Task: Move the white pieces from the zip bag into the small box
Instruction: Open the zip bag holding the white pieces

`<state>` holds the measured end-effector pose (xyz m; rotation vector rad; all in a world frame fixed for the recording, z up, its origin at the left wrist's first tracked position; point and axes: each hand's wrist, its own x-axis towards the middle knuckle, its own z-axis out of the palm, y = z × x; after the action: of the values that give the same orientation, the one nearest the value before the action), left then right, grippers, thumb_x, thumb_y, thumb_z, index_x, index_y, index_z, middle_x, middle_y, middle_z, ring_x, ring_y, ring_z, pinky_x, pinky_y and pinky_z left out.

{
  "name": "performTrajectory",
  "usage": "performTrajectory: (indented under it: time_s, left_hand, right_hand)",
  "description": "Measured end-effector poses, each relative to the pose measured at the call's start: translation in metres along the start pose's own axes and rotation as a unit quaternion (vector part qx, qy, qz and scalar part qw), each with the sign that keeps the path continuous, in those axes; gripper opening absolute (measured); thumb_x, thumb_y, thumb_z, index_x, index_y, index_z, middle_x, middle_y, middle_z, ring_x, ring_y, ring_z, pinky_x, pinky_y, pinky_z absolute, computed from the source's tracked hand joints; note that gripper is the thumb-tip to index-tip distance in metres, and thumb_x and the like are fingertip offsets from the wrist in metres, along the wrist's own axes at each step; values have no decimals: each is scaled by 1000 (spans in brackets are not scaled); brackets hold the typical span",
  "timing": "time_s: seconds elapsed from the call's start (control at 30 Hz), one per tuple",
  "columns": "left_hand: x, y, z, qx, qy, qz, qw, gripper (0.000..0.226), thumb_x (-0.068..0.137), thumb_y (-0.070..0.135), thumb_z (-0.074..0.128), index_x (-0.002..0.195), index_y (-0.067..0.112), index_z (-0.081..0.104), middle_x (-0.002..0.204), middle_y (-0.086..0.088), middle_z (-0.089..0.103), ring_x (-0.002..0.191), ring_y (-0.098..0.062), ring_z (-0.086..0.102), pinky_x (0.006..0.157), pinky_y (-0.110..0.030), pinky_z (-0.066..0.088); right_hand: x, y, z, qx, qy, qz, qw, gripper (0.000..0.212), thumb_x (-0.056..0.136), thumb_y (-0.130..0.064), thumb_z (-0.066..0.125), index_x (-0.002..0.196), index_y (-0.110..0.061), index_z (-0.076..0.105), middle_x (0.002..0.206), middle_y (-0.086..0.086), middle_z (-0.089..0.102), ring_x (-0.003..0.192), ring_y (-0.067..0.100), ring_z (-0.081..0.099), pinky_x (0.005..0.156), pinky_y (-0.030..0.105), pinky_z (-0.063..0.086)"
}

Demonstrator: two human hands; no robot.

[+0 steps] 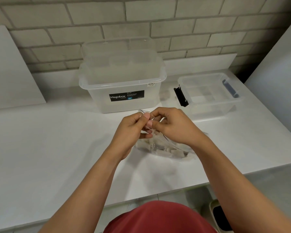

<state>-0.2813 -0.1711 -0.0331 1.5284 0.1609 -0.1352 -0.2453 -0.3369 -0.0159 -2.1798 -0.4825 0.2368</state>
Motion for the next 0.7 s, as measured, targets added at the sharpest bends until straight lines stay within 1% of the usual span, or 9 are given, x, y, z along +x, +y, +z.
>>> performTrajectory:
  time_s: [0.13, 0.23, 0.3, 0.37, 0.43, 0.53, 0.6, 0.67, 0.7]
  left_hand:
    - [2, -4, -5, 44, 46, 18, 998, 39, 101, 21, 61, 65, 5, 63, 67, -5, 59, 67, -20, 59, 74, -42, 64]
    - [2, -4, -5, 128, 103, 41, 986, 38, 94, 20, 69, 61, 5, 56, 61, 0, 54, 56, -12, 58, 74, -49, 64]
    - [2, 0, -3, 153, 133, 62, 977, 35, 87, 23, 75, 65, 10, 51, 60, 3, 52, 53, -14, 59, 68, -47, 65]
    - [1, 5, 1, 137, 143, 61, 978, 39, 84, 28, 80, 76, 13, 45, 68, -6, 54, 62, -28, 64, 59, -40, 64]
    - [1, 7, 6, 112, 139, 49, 983, 43, 83, 31, 83, 83, 15, 43, 78, -9, 57, 69, -33, 70, 56, -38, 63]
    - [1, 5, 6, 73, 110, 34, 991, 36, 86, 12, 78, 89, 15, 43, 80, -9, 56, 61, -24, 68, 60, -43, 63]
    - [1, 0, -1, 73, 103, 27, 992, 32, 85, 1, 71, 91, 16, 44, 80, -7, 55, 60, -19, 65, 66, -49, 64]
    - [-1, -5, -6, 192, 105, 88, 972, 36, 82, 3, 73, 97, 21, 46, 88, 4, 58, 72, -13, 64, 76, -44, 62]
    - [-3, -6, -7, 276, 100, 148, 944, 40, 80, 6, 74, 104, 24, 47, 102, 8, 57, 87, -11, 62, 80, -38, 58]
  right_hand:
    - [9, 4, -18, 10, 57, 23, 998, 13, 99, -22, 67, 89, -20, 76, 75, -6, 76, 64, 10, 73, 71, 24, 52]
    - [11, 7, -22, 1, 54, 26, 998, 15, 99, -25, 67, 87, -23, 75, 74, -8, 74, 64, 8, 70, 69, 23, 49]
    - [11, 5, -20, -11, 48, 19, 999, 16, 99, -27, 67, 85, -26, 74, 71, -9, 73, 60, 3, 66, 67, 22, 50]
    - [10, 4, -17, -28, 53, 12, 998, 14, 99, -29, 66, 86, -28, 74, 69, -11, 70, 57, -1, 62, 60, 16, 45]
    - [10, 3, -13, -50, 52, 8, 997, 12, 98, -29, 67, 89, -30, 75, 69, -15, 69, 62, -3, 61, 59, 14, 41]
    - [10, 6, -16, -65, 51, 17, 996, 7, 95, -29, 71, 90, -33, 76, 75, -19, 70, 74, -3, 64, 74, 23, 50]
    - [10, 9, -24, -78, 86, 25, 993, 6, 93, -30, 73, 88, -31, 77, 76, -21, 71, 80, -1, 66, 84, 28, 53]
    - [10, 11, -30, -77, 102, 34, 991, 7, 91, -34, 76, 85, -31, 76, 76, -21, 72, 80, -4, 66, 85, 29, 54]
    - [10, 10, -31, -77, 93, 32, 992, 9, 90, -36, 77, 82, -32, 75, 75, -20, 72, 77, -5, 66, 85, 29, 53]
